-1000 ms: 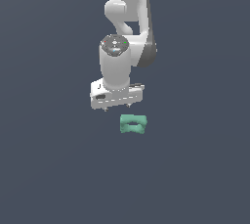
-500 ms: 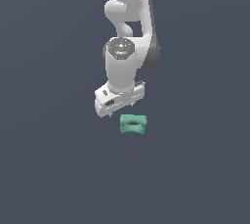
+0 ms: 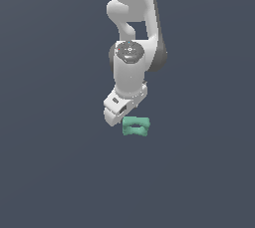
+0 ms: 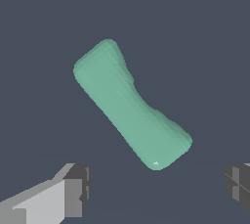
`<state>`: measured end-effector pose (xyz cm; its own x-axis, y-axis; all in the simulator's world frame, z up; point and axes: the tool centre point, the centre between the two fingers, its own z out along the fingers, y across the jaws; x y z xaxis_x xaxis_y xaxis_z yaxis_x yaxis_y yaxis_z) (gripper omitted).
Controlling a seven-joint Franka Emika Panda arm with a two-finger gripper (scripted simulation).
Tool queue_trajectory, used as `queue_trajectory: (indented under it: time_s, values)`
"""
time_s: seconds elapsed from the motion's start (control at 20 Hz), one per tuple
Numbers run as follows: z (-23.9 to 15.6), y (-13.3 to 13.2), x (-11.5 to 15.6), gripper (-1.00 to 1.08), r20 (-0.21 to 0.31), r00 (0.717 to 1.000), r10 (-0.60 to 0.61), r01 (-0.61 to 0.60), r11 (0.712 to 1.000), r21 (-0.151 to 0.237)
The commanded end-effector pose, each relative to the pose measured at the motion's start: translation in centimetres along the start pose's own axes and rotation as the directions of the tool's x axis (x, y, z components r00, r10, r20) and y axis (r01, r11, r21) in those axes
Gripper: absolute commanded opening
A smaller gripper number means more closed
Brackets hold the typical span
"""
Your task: Pick up the object and move it to a goal position.
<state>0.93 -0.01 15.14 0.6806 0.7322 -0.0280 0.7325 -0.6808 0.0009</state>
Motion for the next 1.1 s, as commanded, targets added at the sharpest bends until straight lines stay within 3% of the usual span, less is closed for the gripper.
queue_trajectory:
  time_s: [0.0,0.35,1.05]
  values:
    - [0.1,-0.2,0.4,1.0,-0.002,0.997,-0.077,0.077,0.997,0.0]
    - [0.3,-0.6,1.6,1.0,-0.009,0.959,-0.283,0.283,0.959,-0.003]
    - [0.4,-1.3,3.5,1.0,-0.02,0.814,-0.58,0.58,0.814,-0.014]
